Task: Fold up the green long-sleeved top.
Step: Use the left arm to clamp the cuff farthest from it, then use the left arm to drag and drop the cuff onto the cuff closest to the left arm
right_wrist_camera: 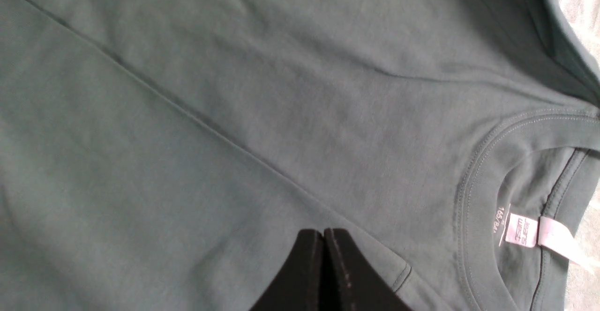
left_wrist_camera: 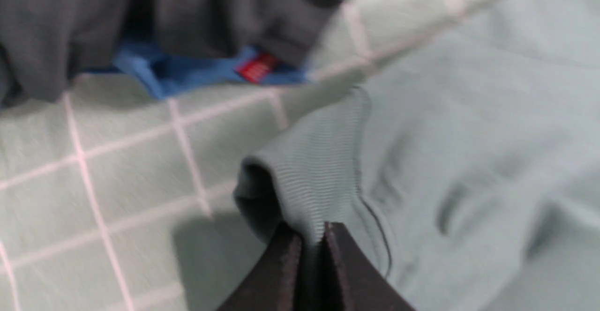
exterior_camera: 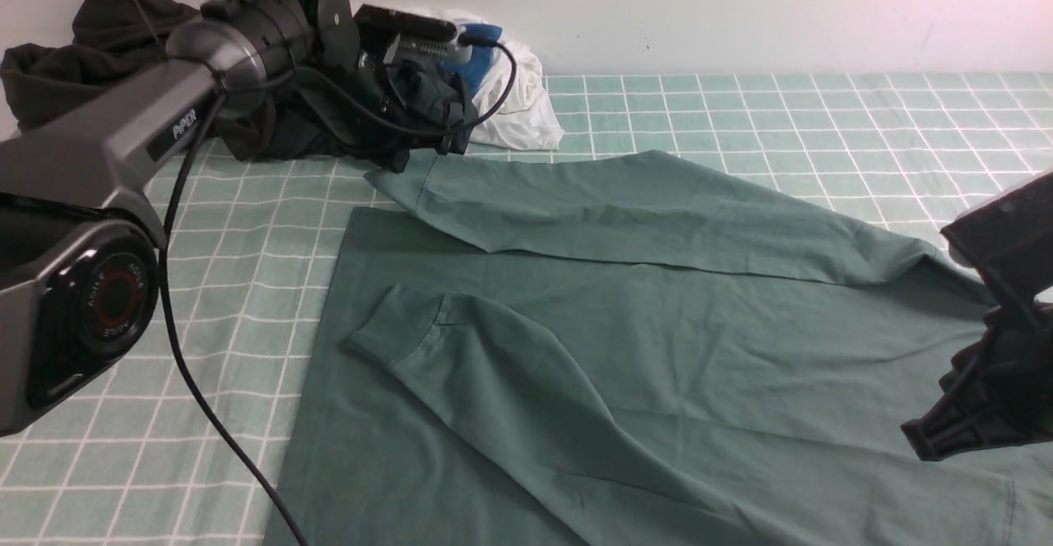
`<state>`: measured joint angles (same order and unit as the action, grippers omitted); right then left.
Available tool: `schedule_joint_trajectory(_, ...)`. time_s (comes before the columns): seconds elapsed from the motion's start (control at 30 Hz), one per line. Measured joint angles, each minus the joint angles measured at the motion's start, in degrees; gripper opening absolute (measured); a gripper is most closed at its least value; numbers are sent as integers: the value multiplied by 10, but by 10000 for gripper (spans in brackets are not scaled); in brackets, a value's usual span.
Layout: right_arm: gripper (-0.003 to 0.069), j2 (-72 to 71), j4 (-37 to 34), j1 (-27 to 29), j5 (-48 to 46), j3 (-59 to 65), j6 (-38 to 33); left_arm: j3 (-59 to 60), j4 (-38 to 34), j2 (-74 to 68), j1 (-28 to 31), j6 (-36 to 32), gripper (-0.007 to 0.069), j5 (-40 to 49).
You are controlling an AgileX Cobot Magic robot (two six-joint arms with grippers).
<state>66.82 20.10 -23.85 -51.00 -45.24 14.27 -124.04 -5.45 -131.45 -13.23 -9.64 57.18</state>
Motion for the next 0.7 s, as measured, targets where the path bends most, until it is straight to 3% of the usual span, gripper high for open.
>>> schedule_joint_trajectory(0.2, -14, -67, -10, 0, -45, -26, 0, 17, -32, 96, -23, -3, 27, 90)
schedule_joint_trajectory(0.33, -14, -140, -29, 0, -69, -28, -2, 124, -40, 211, -25, 27, 27, 100)
schedule_joint_trajectory(0.47, -14, -178, -45, 0, -91, -28, -17, 282, -48, 314, -25, 32, 27, 73)
schedule_joint_trajectory(0.53, -14, -196, -55, 0, -98, -28, -21, 424, -75, 390, -25, 30, 27, 26)
schedule_joint_trajectory(0.7, -14, -191, -67, -1, -100, -28, -24, 647, -132, 477, -25, -22, 27, -60)
